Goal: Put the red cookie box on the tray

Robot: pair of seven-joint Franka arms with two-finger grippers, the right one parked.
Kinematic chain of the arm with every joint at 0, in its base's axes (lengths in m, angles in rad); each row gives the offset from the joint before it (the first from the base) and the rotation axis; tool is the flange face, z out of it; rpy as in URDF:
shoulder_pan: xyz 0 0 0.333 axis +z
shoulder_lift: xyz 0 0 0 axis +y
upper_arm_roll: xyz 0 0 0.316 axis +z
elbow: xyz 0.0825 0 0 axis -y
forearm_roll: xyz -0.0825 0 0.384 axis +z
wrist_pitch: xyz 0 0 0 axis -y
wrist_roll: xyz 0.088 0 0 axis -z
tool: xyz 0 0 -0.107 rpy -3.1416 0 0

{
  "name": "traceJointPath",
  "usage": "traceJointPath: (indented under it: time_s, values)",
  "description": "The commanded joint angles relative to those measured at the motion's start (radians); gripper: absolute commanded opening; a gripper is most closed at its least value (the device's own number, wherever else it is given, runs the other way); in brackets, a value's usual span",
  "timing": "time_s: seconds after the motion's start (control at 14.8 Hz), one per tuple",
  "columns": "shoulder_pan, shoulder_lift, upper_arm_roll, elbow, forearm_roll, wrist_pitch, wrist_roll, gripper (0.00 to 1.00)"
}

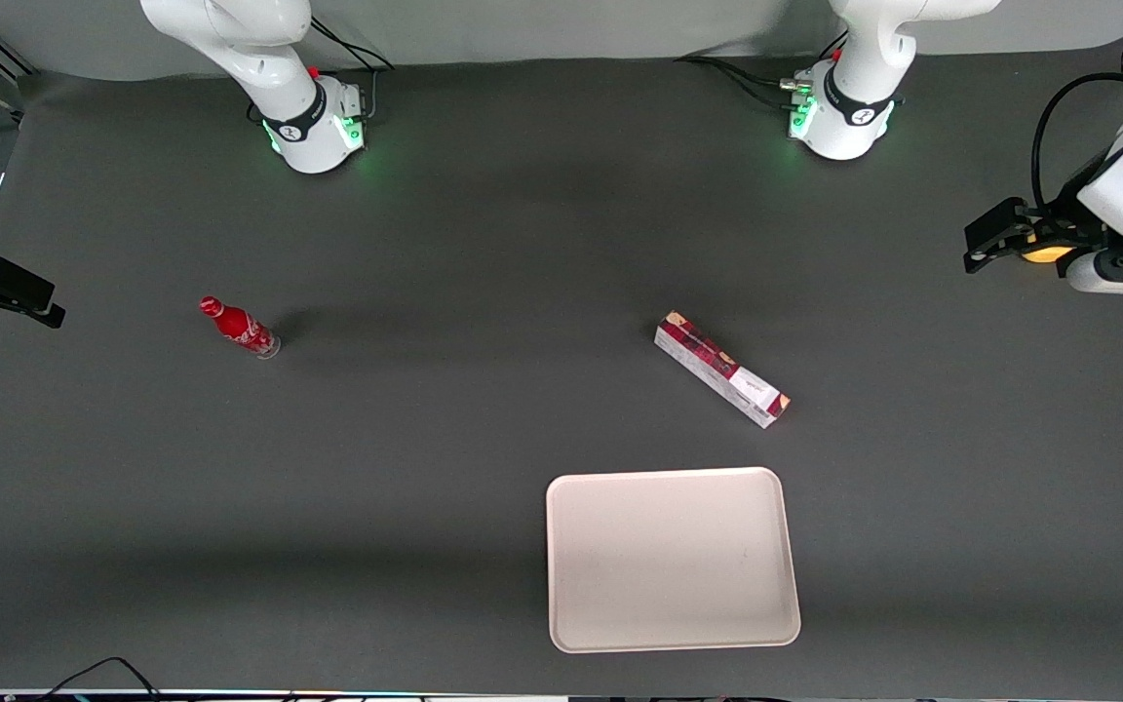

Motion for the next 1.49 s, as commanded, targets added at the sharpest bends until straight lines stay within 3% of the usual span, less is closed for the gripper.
traceJointPath:
  time_s: [0.0,0.95,1.15,1.42]
  values:
    - [0.005,-0.013,0.001,-0.006,-0.002,0.002,0.017,1.0]
    - [0.007,-0.012,-0.001,-0.015,-0.016,-0.019,0.016,1.0]
    - [-0.004,-0.012,-0.028,-0.029,-0.016,-0.024,-0.156,1.0]
    - [-0.002,-0.01,-0.132,-0.075,-0.016,-0.004,-0.449,1.0]
